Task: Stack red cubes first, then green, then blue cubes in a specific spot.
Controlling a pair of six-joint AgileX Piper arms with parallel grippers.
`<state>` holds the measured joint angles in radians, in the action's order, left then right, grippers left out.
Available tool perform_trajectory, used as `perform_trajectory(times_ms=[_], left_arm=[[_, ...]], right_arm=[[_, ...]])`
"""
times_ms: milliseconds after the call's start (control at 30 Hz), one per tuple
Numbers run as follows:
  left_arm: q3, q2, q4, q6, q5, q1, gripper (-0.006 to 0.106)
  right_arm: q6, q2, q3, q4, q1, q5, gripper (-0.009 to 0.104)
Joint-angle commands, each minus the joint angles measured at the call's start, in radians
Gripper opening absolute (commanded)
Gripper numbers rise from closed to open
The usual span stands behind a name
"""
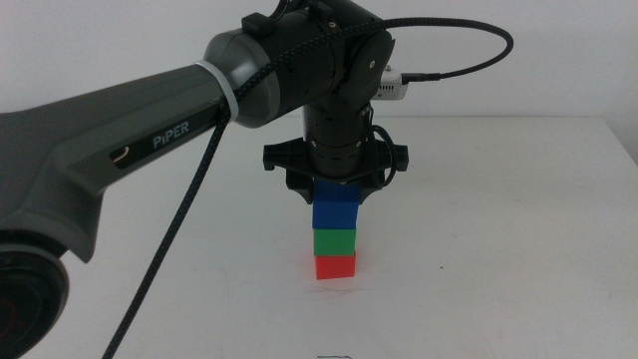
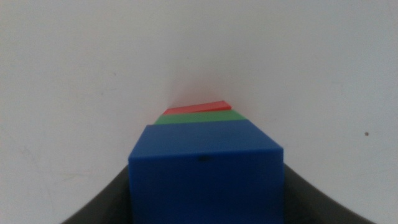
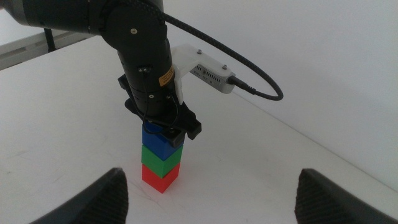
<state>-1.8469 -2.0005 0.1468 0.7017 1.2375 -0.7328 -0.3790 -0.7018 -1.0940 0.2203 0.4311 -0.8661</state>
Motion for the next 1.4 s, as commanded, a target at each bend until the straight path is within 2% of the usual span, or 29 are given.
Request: perform_trajectory(times_ms=[0,167,200,267,300,433,567,833,1067,1367], left_arm=[[-0.031,0.046,-0.002,-0.001,0.033,-0.003,-0.001],[-0.031,0.045,-0.001,-0.001,0.031,-0.003,-0.001],[-0.031,0.045,0.011,-0.001,0.033,-0.003,0.028],[-0.031,0.045,0.021,-0.001,0.037,-0.003,0.042],[-0.031,0.045,0.027,-0.001,0.039,-0.003,0.053],[-0.031,0.045,0.043,-0.001,0.039,-0.003,0.077],[-0.031,0.045,0.040,-0.001,0.038,-0.003,0.093],[-0.036,0.115,0.025,-0.058,0.031,-0.003,0.094],[-0.036,0.273,0.066,-0.048,0.032,-0.003,0.094],[-0.033,0.455,0.248,-0.165,0.082,-0.001,0.094]], right_arm=[[-0.012,-0.003,-0.022,0.002,-0.006,0.068,0.074],[-0.012,-0.003,-0.022,0.002,-0.006,0.068,0.074],[-0.012,-0.003,-0.022,0.002,-0.006,0.068,0.074],[-0.012,-0.003,-0.022,0.002,-0.006,0.068,0.074],[-0.012,-0.003,-0.022,0.002,-0.006,0.068,0.074],[-0.012,-0.003,-0.022,0.002,-0.006,0.068,0.074],[-0.012,-0.003,-0.022,0.002,-0.006,0.068,0.074],[-0.012,-0.003,-0.022,0.002,-0.006,0.068,0.074],[-0.012,-0.003,-0.022,0.002,-0.006,0.068,0.074],[-0.012,-0.003,-0.022,0.002,-0.006,0.068,0.074]])
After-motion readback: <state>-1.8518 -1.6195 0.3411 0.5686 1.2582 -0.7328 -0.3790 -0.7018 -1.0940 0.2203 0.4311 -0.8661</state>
